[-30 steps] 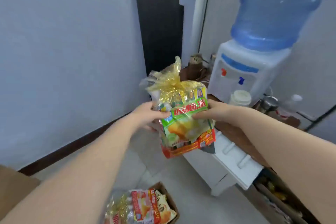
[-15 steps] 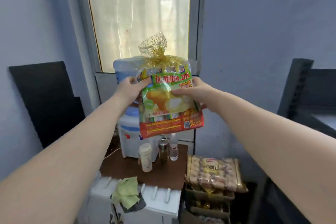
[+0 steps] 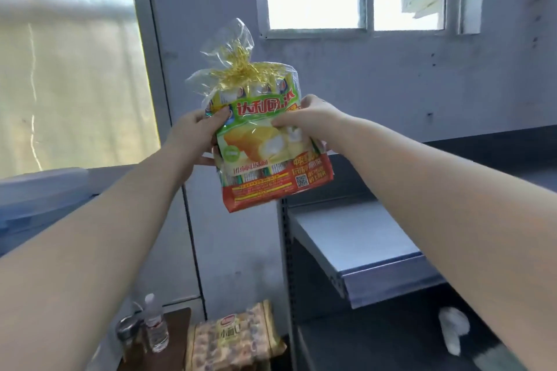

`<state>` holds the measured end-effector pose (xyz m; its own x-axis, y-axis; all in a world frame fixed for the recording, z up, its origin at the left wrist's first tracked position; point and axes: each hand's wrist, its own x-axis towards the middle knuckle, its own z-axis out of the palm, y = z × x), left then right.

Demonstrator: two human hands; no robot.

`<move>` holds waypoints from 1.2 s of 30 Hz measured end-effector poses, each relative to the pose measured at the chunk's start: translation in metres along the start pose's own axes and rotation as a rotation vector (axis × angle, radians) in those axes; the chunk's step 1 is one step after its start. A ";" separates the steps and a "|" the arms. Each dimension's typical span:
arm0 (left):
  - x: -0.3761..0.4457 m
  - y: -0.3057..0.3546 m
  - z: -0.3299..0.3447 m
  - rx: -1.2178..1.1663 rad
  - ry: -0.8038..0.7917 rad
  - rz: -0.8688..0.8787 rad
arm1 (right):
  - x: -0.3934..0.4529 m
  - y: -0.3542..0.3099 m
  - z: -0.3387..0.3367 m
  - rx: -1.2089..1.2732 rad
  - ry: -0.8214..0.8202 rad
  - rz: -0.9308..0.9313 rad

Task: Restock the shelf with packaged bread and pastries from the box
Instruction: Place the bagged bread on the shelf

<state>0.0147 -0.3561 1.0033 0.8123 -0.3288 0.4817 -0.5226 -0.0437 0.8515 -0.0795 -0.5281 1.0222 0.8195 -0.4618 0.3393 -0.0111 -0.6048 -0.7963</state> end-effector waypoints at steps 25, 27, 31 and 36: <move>0.052 -0.001 0.296 0.122 -0.165 -0.120 | 0.077 0.234 -0.178 0.136 0.032 0.122; 0.060 -0.009 0.302 0.112 -0.158 -0.129 | 0.089 0.242 -0.174 0.140 0.034 0.118; 0.075 -0.023 0.313 0.118 -0.140 -0.135 | 0.112 0.255 -0.167 0.122 0.033 0.108; 0.088 -0.035 0.323 0.231 -0.136 -0.136 | 0.137 0.275 -0.155 0.132 0.018 0.113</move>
<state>0.0214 -0.6879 0.9490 0.8448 -0.4278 0.3213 -0.4694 -0.3044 0.8289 -0.0588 -0.8582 0.9270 0.8069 -0.5345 0.2515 -0.0267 -0.4584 -0.8884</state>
